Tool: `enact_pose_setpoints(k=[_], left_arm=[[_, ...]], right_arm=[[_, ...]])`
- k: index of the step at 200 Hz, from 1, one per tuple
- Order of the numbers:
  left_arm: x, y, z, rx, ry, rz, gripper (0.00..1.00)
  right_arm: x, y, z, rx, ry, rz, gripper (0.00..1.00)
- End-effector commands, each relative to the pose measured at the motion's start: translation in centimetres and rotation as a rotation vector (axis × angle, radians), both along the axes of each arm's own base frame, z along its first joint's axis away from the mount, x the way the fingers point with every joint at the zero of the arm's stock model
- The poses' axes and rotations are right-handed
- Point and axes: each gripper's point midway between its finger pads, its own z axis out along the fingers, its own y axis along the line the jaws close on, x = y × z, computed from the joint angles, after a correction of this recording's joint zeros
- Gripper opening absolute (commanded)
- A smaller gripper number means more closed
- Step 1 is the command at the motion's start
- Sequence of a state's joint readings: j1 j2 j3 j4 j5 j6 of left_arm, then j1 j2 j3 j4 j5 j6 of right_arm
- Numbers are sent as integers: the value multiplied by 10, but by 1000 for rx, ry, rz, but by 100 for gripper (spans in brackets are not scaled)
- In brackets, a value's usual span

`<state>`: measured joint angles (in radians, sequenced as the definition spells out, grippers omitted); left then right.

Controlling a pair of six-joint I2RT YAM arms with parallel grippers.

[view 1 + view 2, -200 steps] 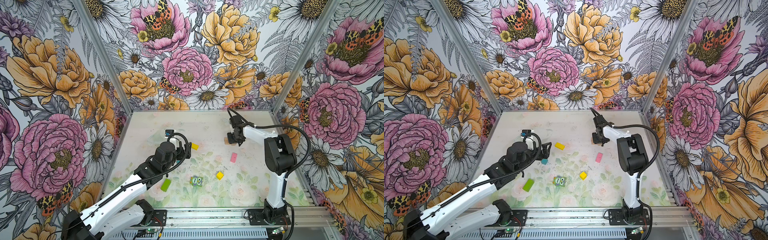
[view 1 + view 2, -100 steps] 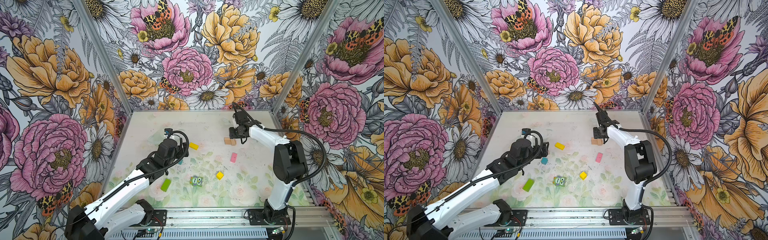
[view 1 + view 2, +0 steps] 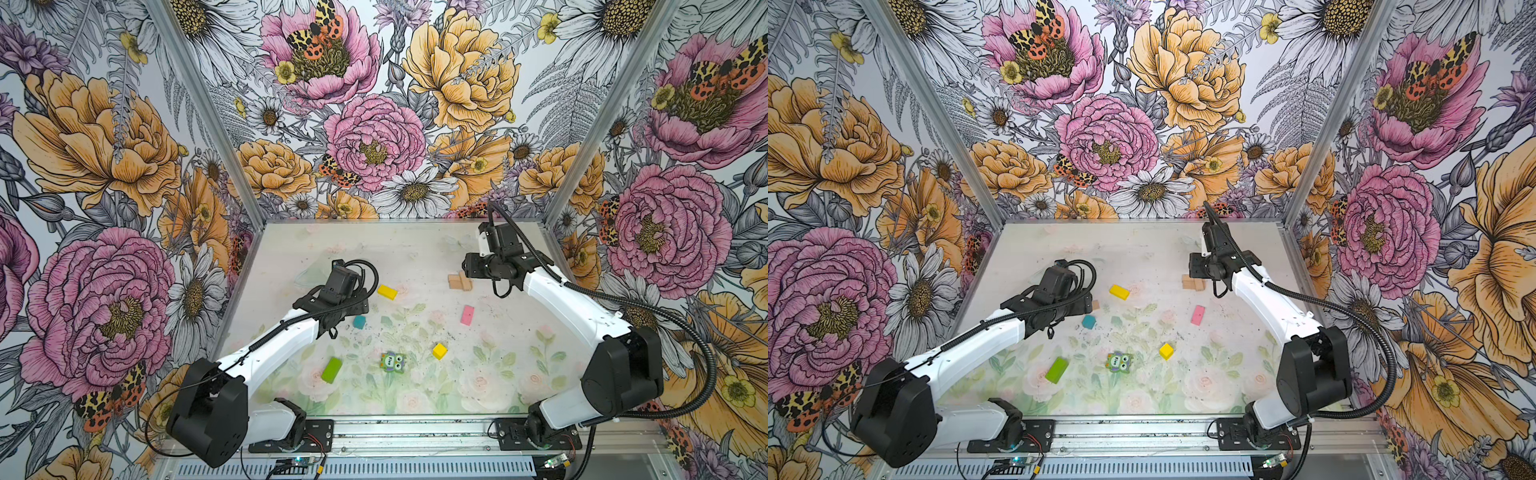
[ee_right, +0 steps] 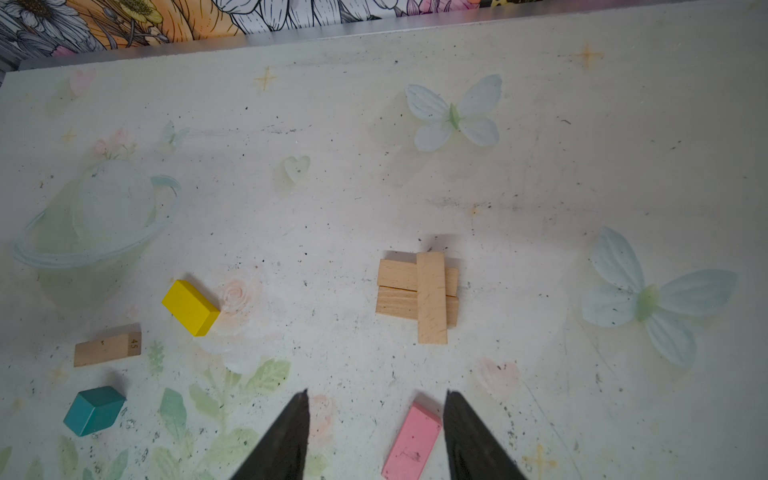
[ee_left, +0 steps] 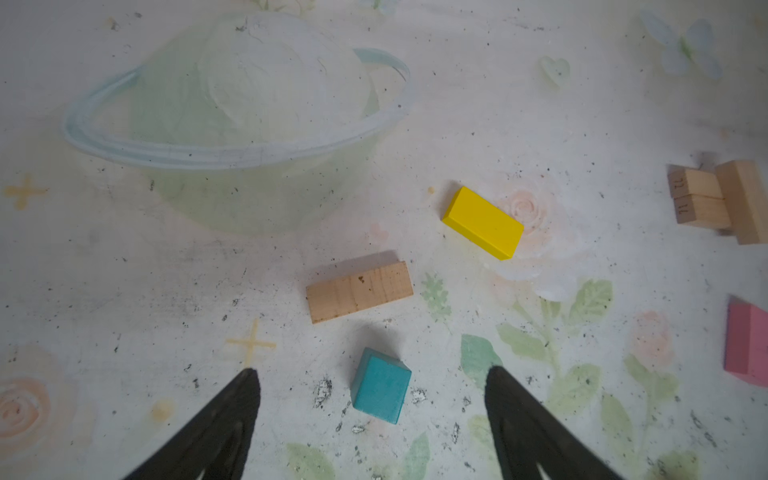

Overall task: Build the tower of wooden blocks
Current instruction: 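Lift the right gripper away while the left gripper moves to a plain wood block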

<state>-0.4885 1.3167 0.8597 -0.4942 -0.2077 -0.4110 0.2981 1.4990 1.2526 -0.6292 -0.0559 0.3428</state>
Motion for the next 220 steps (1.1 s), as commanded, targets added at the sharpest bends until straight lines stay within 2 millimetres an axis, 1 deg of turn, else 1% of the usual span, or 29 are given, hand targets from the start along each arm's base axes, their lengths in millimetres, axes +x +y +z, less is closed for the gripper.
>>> enact_pose_setpoints(k=[1,13,24,32,46,49,84,100,131,164,184,204,220], left_arm=[[7,-9,-3,28,36,-93,84],[10,-9,-13,58,70,-113,82],[12,-5,-22,112,102,-121,81],[15,-2,-25,152,112,-122,81],[16,-2,-34,187,141,-146,80],[18,2,-34,217,136,-135,80],[19,1,-50,296,199,-196,81],[18,0,-59,316,227,-216,81],[24,-1,-64,348,229,-235,82],[29,-1,-78,401,257,-270,82],[33,-2,-83,424,261,-294,83],[36,-3,-88,437,269,-316,84],[39,-3,-89,450,267,-324,84]], right_arm=[[-8,11,1,43,5,31,54],[-10,13,1,44,5,36,54],[-11,16,1,51,5,47,54],[-12,17,3,58,2,51,54],[-14,20,4,72,-1,61,54],[-15,20,5,75,-1,63,54],[-21,18,5,77,-5,60,54],[-24,16,10,82,-17,54,55],[-30,12,24,100,-54,41,55],[-38,13,38,137,-78,52,55],[-42,10,40,137,-77,48,57],[-44,7,38,131,-70,45,58],[-46,6,39,133,-70,44,58]])
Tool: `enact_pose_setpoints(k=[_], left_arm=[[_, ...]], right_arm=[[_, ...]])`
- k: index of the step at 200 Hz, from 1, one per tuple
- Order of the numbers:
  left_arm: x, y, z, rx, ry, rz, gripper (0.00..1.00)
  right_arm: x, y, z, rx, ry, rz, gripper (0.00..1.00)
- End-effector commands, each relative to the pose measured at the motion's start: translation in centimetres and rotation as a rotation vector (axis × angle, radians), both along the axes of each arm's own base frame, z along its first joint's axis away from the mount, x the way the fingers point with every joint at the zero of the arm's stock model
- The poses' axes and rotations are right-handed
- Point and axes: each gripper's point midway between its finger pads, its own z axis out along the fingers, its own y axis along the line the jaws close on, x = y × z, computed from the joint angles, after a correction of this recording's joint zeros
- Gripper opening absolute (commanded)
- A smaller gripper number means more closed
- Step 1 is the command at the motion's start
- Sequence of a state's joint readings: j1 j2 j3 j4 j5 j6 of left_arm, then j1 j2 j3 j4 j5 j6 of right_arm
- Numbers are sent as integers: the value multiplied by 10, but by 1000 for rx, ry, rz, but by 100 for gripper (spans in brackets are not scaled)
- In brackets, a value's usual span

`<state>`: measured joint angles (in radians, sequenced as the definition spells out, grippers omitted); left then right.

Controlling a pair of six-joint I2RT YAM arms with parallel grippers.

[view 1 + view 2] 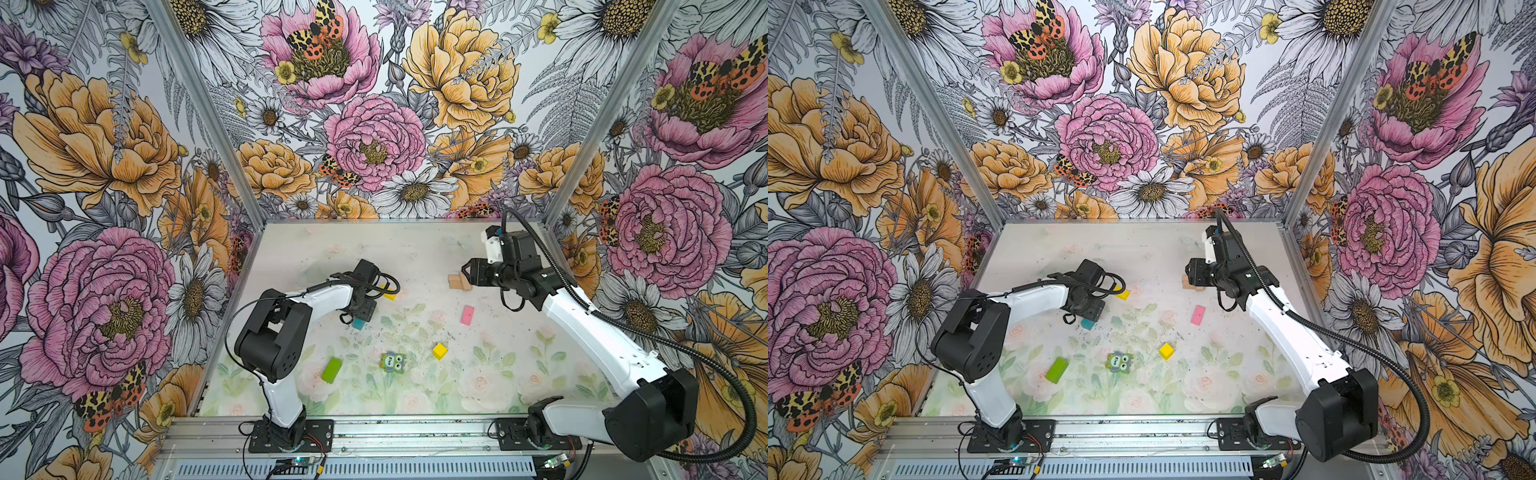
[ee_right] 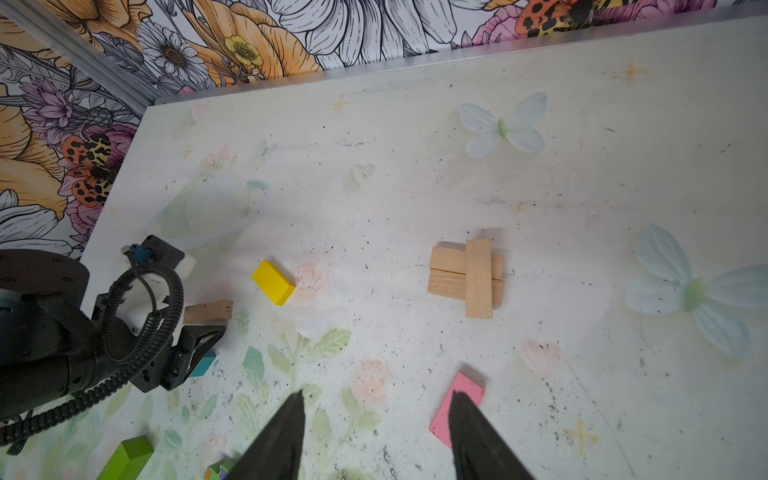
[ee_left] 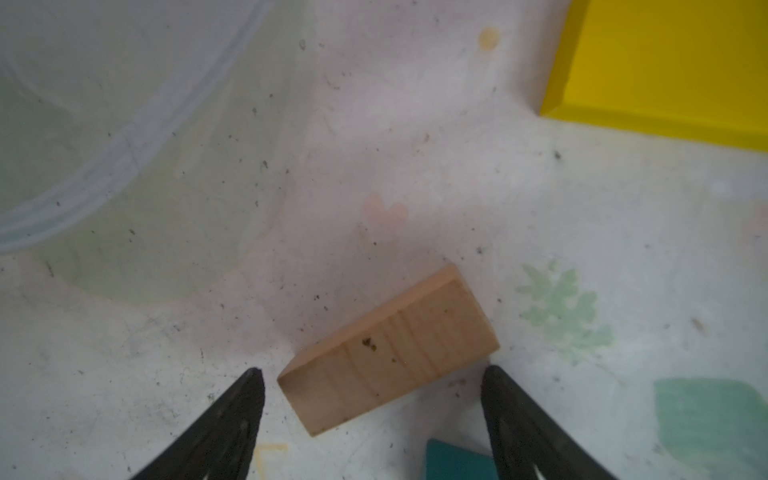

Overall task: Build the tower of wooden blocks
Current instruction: 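Lift the right gripper away while the left gripper moves to a plain wood block, then lower the left gripper and close it on the plain wood block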

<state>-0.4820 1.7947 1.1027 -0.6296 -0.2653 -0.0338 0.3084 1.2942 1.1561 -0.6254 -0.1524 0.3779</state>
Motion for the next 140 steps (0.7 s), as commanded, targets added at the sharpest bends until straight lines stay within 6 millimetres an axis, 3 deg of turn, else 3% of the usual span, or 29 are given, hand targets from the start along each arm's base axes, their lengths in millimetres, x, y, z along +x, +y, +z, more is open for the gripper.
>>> enact_pose_setpoints(k=[1,17,21,63,112,140], left_arm=[[12,-1,5,33,-30,-39,84],[16,1,8,37,-44,-40,84],[15,2,-3,45,-16,-39,84],[18,2,-10,16,7,-38,82],[14,-1,-14,-39,28,-20,68],[7,-2,-14,-67,39,0,52]], right_arm=[[-5,-3,1,11,6,-5,58],[-6,-3,0,11,10,-4,58],[-6,-3,-1,11,11,-4,58],[-5,-5,1,8,8,-10,58],[-6,-7,-2,5,13,-17,58],[-7,-7,-2,7,16,-20,58]])
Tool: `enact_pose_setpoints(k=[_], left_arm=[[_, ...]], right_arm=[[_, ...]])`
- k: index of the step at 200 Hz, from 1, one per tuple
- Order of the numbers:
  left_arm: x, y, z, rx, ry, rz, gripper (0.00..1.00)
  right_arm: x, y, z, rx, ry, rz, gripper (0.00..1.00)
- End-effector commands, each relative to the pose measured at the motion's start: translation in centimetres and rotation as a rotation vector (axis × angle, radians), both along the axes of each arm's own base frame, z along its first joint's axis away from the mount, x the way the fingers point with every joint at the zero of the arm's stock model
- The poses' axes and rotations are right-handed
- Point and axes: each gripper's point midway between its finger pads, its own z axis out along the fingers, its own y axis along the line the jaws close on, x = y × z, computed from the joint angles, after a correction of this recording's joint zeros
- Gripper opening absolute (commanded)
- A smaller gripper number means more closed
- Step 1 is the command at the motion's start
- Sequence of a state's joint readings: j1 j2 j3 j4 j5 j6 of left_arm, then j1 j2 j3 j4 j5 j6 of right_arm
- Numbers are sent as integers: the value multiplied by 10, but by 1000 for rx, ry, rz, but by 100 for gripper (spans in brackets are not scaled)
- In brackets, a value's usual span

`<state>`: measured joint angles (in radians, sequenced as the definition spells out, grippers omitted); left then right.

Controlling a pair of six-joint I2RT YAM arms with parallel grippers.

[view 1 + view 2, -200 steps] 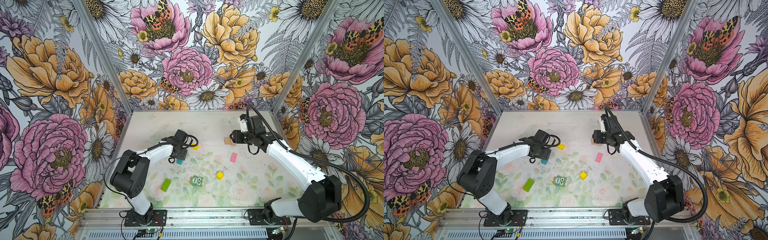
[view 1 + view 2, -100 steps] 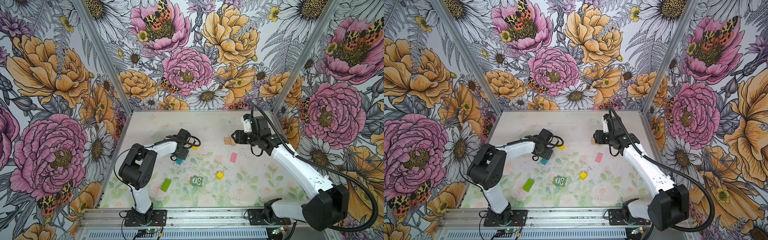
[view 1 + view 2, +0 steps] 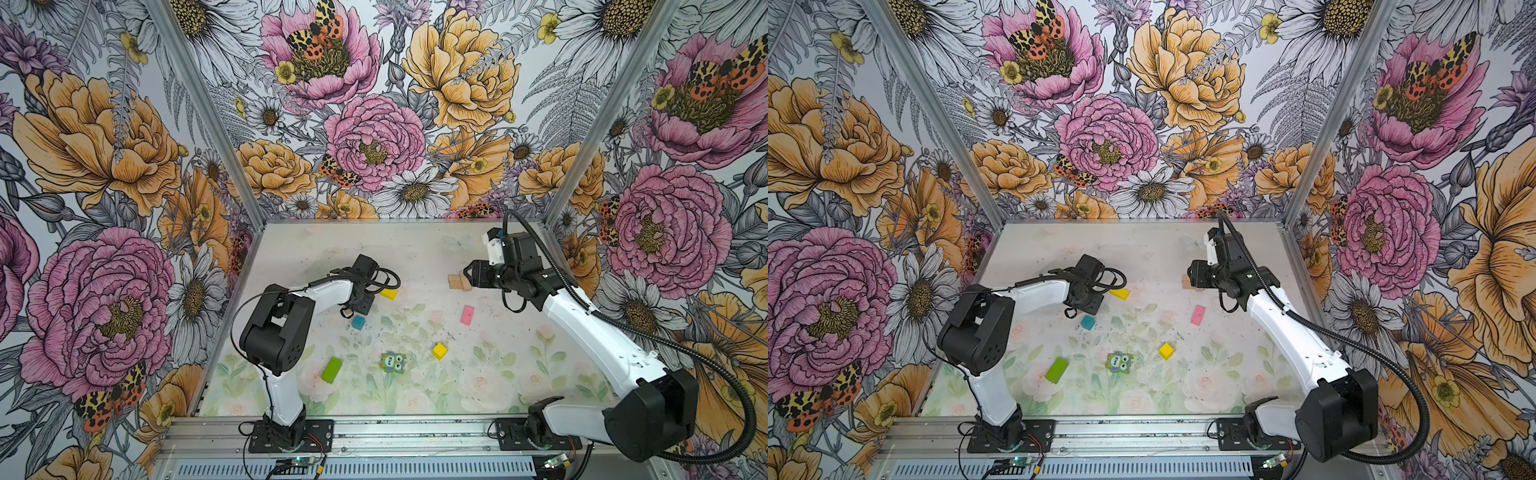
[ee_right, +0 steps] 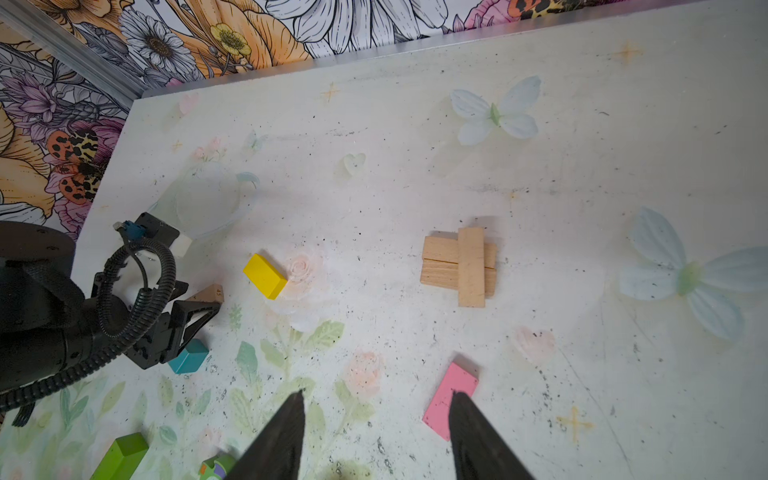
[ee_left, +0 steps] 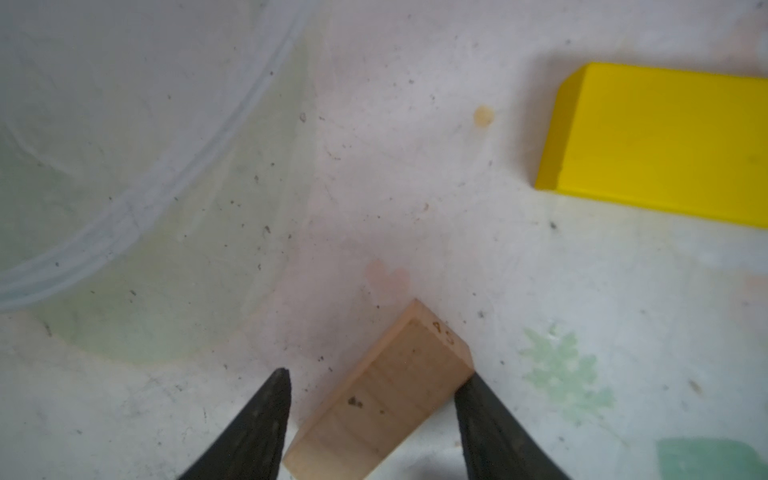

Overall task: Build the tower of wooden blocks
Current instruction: 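Lower the left gripper and close it on the plain wood block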

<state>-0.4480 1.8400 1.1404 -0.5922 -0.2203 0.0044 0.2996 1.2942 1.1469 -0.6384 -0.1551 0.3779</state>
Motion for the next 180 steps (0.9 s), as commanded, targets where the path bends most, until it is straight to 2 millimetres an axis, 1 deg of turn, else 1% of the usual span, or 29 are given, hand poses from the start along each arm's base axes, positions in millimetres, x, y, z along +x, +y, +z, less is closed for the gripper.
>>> enact_pose_setpoints(k=[1,7,27,46,68,79,81,85,122,141,155,167,180], left_arm=[[-11,1,-10,-30,43,15,51],[-12,0,-10,-29,44,19,49],[-14,2,-11,-39,50,36,49],[-16,1,-13,-52,60,47,45],[-20,0,-14,-79,76,67,46],[-23,0,-15,-92,88,84,48],[-21,-2,-6,-108,66,83,48],[-21,-2,-2,-117,59,89,50],[-26,-4,8,-168,55,137,55],[-27,-2,8,-166,54,141,55],[-28,-4,5,-171,67,132,53],[-27,-6,3,-176,74,129,46],[-25,-9,2,-175,75,121,44]], right_arm=[[-4,-4,4,12,-6,-14,57],[-5,-3,4,13,-5,-13,58],[-7,-4,3,14,-4,-13,58],[-8,-5,3,15,-6,-17,57],[-10,-5,4,19,-9,-17,58],[-11,-4,5,23,-9,-16,58],[-11,-4,4,24,-9,-16,58],[-11,-4,4,25,-6,-15,58],[-13,-2,3,41,3,-14,58],[-15,-2,4,46,2,-12,57],[-16,-2,6,49,-3,-11,58],[-17,-2,8,53,-9,-10,57],[-20,-2,10,60,-11,-7,57]])
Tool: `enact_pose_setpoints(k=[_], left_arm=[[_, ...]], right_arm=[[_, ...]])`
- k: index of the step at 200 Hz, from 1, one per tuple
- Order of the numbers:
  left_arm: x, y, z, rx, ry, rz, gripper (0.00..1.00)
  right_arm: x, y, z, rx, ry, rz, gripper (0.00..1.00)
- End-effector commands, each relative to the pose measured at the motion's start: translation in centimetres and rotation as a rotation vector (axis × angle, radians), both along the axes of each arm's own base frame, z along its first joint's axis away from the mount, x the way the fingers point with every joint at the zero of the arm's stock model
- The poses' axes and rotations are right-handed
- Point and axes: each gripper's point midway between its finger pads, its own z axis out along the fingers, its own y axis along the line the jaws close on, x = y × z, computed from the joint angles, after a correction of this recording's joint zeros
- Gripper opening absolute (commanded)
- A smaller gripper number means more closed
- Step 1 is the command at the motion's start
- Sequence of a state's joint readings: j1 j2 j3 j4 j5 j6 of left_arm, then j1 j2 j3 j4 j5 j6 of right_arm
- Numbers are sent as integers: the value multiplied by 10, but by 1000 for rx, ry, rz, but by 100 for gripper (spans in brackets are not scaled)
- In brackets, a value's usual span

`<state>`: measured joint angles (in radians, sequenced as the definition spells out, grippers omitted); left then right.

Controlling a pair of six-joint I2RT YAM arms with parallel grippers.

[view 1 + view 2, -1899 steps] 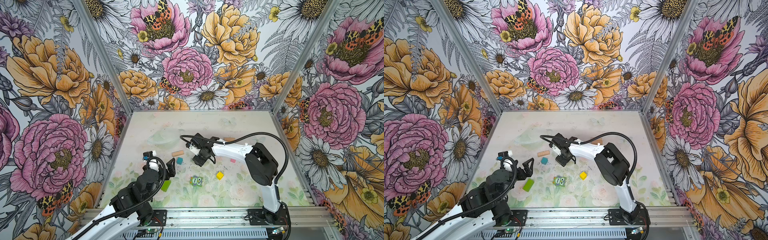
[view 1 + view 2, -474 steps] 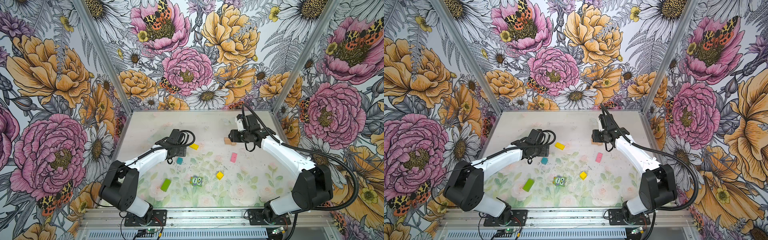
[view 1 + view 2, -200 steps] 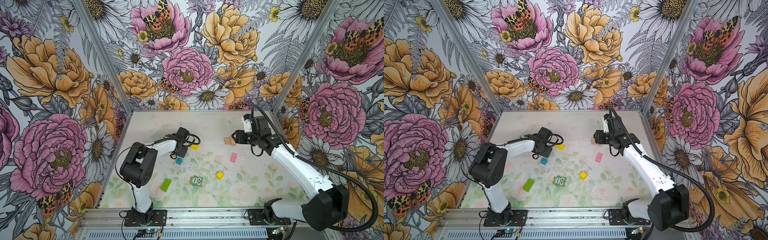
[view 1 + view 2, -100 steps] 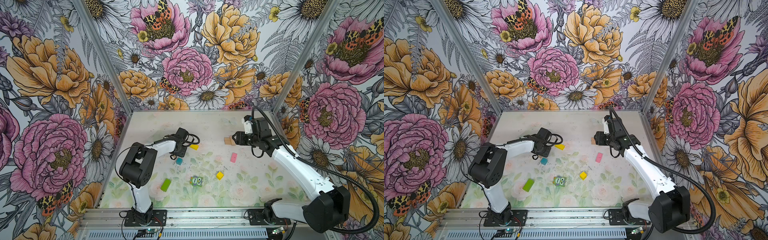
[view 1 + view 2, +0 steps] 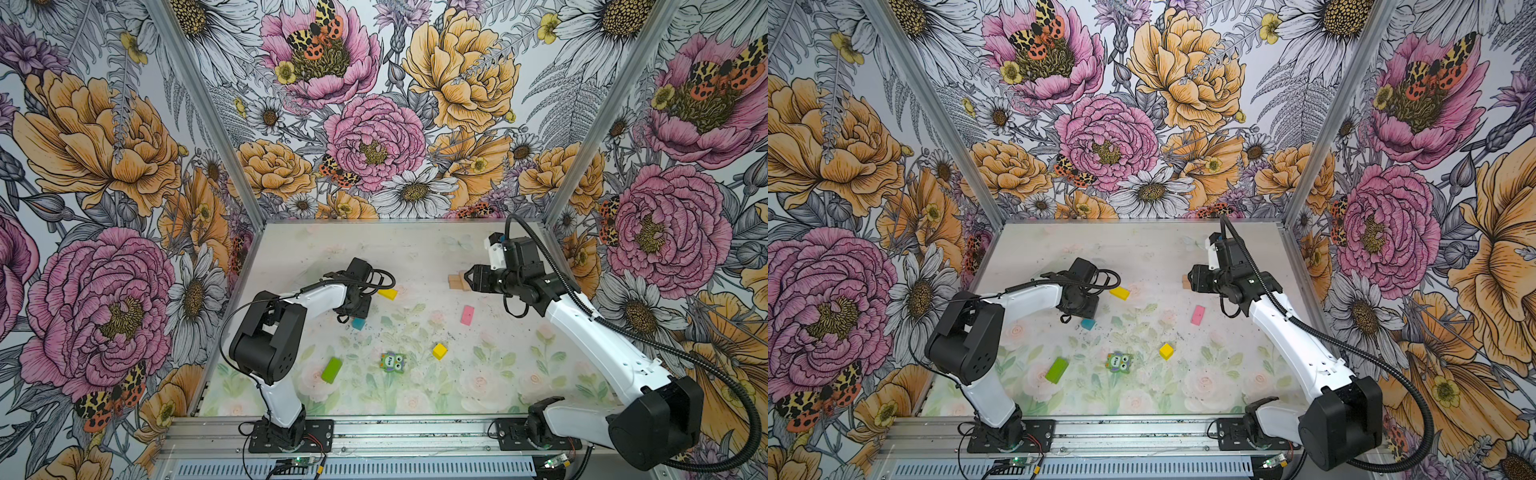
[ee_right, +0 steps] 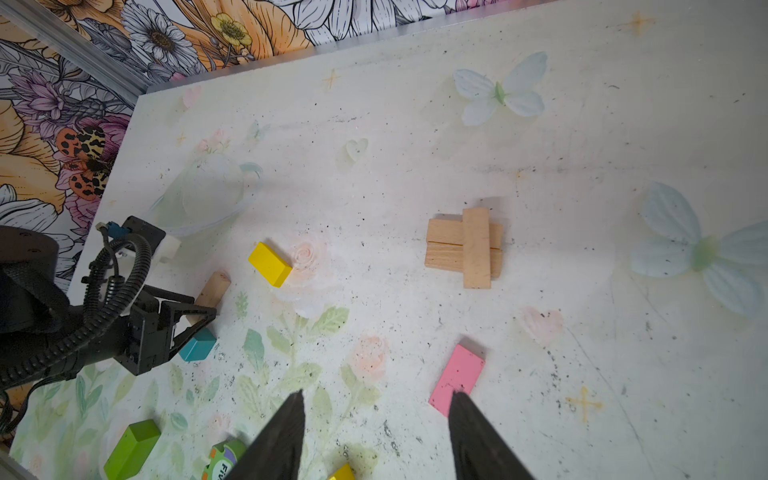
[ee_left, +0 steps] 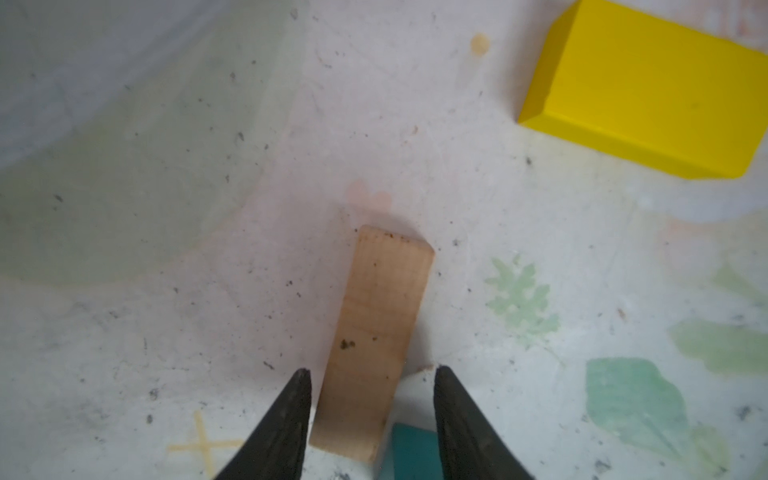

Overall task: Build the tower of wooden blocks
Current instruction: 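Lift the held wood block with the left gripper, then carry the held block with the left gripper over the stack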

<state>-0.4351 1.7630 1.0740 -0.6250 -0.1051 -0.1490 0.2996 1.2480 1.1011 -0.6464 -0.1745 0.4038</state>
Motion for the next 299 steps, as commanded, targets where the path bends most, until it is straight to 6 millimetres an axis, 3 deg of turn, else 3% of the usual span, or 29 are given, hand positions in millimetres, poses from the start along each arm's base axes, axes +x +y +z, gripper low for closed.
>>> enact_pose_setpoints(k=[1,68,95,99,103,177,299], left_arm=[[2,-6,-1,-32,9,0,43],[12,-6,-1,-25,4,4,38],[17,-7,4,-26,-8,-1,29],[18,-7,4,-22,-10,0,28],[16,-5,-7,-8,20,3,27],[21,-10,-2,-10,36,18,19],[33,-31,41,-60,-23,34,16]], right_arm=[[-6,-1,14,34,-32,-3,58],[-25,6,13,54,6,31,60],[-34,8,15,63,5,37,60],[-35,8,16,63,3,37,60],[-36,8,17,64,1,36,60],[-42,4,16,49,-7,22,60],[-45,-4,19,27,-37,-4,60]])
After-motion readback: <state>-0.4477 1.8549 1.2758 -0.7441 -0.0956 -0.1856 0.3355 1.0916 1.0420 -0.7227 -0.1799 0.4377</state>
